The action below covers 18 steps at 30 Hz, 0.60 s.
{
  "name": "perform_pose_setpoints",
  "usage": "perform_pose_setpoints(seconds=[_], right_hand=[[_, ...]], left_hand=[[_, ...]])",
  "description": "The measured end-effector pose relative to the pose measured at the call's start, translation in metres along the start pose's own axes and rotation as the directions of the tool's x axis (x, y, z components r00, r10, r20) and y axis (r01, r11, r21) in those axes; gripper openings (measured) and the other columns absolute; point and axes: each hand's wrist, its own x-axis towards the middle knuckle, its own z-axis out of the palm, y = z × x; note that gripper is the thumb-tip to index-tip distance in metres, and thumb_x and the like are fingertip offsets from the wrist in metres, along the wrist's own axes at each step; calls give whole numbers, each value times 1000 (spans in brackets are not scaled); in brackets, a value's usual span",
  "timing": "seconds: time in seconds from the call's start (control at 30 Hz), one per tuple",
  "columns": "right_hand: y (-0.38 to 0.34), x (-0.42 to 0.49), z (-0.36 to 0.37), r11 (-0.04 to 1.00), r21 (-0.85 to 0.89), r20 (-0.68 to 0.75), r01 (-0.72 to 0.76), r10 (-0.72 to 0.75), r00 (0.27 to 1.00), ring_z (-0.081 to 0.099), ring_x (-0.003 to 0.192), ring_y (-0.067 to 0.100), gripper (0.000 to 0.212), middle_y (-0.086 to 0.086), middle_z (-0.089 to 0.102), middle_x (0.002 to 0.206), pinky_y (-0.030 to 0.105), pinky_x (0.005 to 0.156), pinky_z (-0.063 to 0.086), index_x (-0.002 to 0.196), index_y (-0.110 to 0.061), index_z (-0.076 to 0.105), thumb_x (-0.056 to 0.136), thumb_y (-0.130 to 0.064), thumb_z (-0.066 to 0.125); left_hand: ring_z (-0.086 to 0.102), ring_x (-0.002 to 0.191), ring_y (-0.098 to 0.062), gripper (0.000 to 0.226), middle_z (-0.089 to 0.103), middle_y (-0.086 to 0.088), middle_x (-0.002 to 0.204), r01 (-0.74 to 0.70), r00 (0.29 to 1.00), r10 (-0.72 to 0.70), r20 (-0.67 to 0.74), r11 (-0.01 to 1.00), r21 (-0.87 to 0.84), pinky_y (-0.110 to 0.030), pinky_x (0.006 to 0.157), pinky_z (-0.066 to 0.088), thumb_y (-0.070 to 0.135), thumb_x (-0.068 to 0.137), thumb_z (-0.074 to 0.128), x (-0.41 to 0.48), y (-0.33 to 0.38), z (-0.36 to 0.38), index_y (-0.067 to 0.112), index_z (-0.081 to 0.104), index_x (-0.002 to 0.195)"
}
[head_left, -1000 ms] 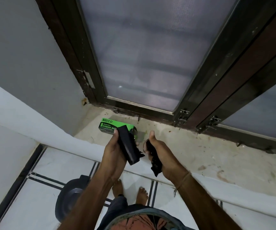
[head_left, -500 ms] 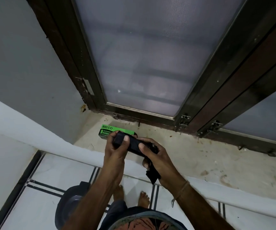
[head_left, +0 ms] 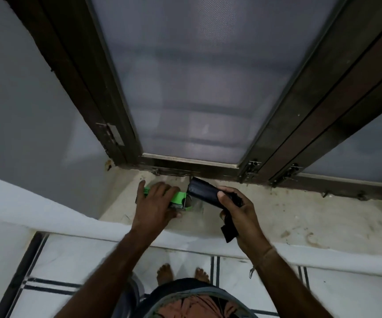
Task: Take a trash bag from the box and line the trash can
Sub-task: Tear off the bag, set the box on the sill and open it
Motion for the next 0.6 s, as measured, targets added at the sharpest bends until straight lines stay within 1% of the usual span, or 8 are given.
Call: perform_pose_setpoints(seconds=[0.07,0.2,0.27,0.37,0.47,0.5,0.53,0.6], right_hand=[[2,-5,0,998,-62,-20,17,-18,1000,55,59,15,19,12,70,106,24,57,51,115,-8,72,98,-14,69],[3,-18,-2,981,-182,0,59,-60,998,57,65,19,16,16,72,106,28,63,52,113,-13,74,98,-14,69],[1,-23,-2,974,-209,51,84,-75,996,58,67,16,15,9,73,102,27,67,51,111,-16,75,98,-12,69],[-1,-28,1,956,-274,71,109,-94,993,60,73,12,16,-1,73,96,26,69,51,111,-15,75,97,-11,70],[-5,-30,1,946,-299,84,127,-106,991,50,59,25,16,-9,71,82,29,54,46,114,-11,73,98,-10,69],[-7,-30,1,941,-310,96,136,-112,989,46,56,25,16,-10,71,81,28,52,44,113,-11,73,99,-10,68],[-9,-30,1,933,-327,110,151,-121,987,46,56,25,15,-9,71,84,29,52,44,112,-12,74,99,-9,67],[-12,-29,2,920,-351,132,176,-137,982,50,65,28,15,-1,73,96,35,60,46,110,-15,75,99,-8,66]], left_hand=[[72,108,-29,64,75,-3,113,9,999,-9,-46,1000,-15,-64,115,34,46,67,92,3,-2,-3,23,69,122],[71,100,-28,61,75,0,110,33,995,-46,-86,988,-152,-51,101,47,47,71,90,0,-4,-16,24,67,123],[70,100,-28,62,75,1,112,28,994,-49,-99,980,-195,-46,94,48,43,73,90,-1,-5,-22,25,64,126],[70,102,-27,72,74,-1,115,-14,996,-5,-90,979,-206,-44,92,50,39,74,89,-2,-8,-29,27,53,135],[69,106,-29,73,71,-4,122,-127,991,120,-54,978,-167,-46,92,51,39,78,87,-3,-15,-34,34,44,137],[68,108,-29,73,70,-5,125,-161,987,157,-39,976,-148,-46,92,51,39,80,85,-4,-16,-36,37,41,138],[67,109,-30,73,70,-6,126,-189,982,186,-29,974,-126,-47,92,51,40,82,84,-5,-17,-38,39,38,140],[67,108,-30,77,69,-5,126,-218,976,217,-27,972,-89,-48,92,51,42,83,82,-7,-19,-41,43,34,144]])
